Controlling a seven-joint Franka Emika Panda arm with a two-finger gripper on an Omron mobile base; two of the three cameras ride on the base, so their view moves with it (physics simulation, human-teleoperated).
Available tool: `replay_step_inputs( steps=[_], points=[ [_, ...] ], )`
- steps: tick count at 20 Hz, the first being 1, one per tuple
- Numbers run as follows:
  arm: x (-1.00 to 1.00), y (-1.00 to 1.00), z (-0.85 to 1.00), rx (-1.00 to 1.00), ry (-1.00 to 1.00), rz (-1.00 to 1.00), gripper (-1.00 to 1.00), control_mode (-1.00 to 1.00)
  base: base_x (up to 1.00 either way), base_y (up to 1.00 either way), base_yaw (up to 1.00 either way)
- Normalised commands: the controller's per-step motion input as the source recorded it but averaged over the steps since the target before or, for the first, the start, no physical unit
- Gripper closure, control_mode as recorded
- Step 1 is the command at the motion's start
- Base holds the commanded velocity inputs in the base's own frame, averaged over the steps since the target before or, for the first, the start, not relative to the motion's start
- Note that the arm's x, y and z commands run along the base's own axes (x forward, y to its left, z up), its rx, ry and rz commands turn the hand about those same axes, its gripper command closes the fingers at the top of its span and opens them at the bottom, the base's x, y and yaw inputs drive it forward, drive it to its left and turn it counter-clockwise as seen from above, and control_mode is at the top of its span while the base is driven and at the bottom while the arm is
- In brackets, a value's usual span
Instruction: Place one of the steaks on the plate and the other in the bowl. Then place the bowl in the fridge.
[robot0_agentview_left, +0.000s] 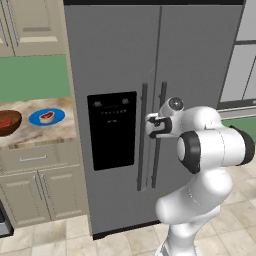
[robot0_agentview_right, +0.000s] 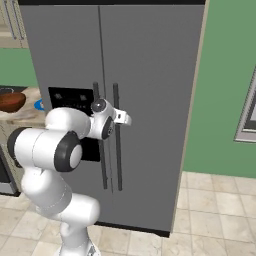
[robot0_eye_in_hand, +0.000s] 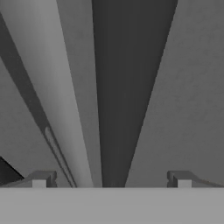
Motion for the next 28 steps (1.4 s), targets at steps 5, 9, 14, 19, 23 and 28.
replay_step_inputs(
  steps=[5,9,14,19,23,28],
  points=[
    [0.32,-0.07,-0.16,0.0,0.0,0.03,-1.0,-1.0,0.0,0.0,0.0],
    [0.34,-0.09,0.0,0.0,0.0,0.05,-1.0,-1.0,0.0,0.0,0.0],
    [0.26,0.0,0.0,0.0,0.0,0.03,1.0,-1.0,0.0,0.0,0.0],
    [0.21,0.0,0.0,0.0,0.0,0.01,1.0,-1.0,0.0,0.0,0.0],
    [0.0,0.0,0.0,0.0,0.0,0.0,1.0,-1.0,0.0,0.0,0.0],
    [-0.01,-0.02,0.0,0.0,0.0,0.0,1.0,-1.0,0.0,0.0,0.0]
  ],
)
